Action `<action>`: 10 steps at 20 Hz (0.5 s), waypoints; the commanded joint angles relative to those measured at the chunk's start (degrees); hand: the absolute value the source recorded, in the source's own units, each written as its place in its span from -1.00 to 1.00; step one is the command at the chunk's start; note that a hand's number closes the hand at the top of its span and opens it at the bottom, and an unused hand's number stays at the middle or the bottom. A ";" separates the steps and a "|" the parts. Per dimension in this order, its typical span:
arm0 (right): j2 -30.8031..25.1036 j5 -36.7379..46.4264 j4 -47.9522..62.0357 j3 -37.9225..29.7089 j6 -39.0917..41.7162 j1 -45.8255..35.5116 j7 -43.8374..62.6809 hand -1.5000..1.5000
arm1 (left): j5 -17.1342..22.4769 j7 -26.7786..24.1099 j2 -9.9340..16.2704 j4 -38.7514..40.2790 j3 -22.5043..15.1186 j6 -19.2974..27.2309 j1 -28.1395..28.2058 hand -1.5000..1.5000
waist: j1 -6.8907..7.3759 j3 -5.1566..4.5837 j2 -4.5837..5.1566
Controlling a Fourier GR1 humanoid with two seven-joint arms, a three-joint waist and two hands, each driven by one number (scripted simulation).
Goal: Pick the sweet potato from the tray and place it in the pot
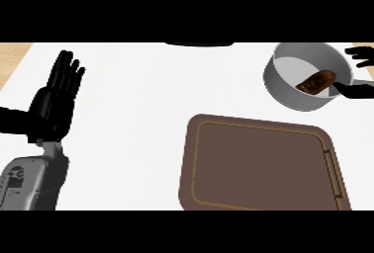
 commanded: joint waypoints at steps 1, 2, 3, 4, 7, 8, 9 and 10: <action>-0.28 -3.61 2.47 -2.94 -0.27 -0.92 -7.88 -1.00 | 0.28 0.10 0.07 -0.19 0.65 0.04 -0.01 0.00 | -0.14 0.13 0.08; 0.09 -4.58 1.47 -3.30 0.65 -1.67 -7.61 -1.00 | -0.02 1.88 0.84 -0.84 0.86 0.48 -1.46 0.00 | -0.69 0.08 -0.21; -0.05 -7.10 2.12 -5.33 3.54 -2.38 -8.97 -1.00 | -2.28 0.44 -1.71 -0.01 -1.27 2.64 -0.88 0.00 | -0.75 0.11 -0.11; 0.37 -8.95 2.49 -7.35 1.82 -1.79 -10.53 -1.00 | -1.44 0.74 -1.35 1.36 -0.67 1.91 -2.12 0.00 | -0.74 0.15 0.09; 0.15 -12.04 4.55 -10.53 2.25 -5.38 -5.53 -1.00 | -1.36 1.02 -1.01 -1.76 -0.75 1.71 -0.51 0.00 | 0.19 0.13 0.05; -0.83 -13.09 5.11 -11.39 3.32 -4.80 -5.69 -1.00 | -0.57 0.74 -0.73 -0.86 -0.50 0.48 -0.66 0.00 | -0.29 0.10 0.00; -1.20 -14.84 5.48 -12.88 4.88 -3.91 -5.64 -1.00 | -1.29 0.94 0.22 -2.92 -0.38 0.46 3.00 0.00 | -0.19 0.10 -0.22; -1.14 -16.22 5.75 -14.02 5.62 -4.98 -4.77 -1.00 | -1.31 0.20 -1.48 0.28 -0.31 1.90 -1.56 0.00 | -0.91 0.08 -0.06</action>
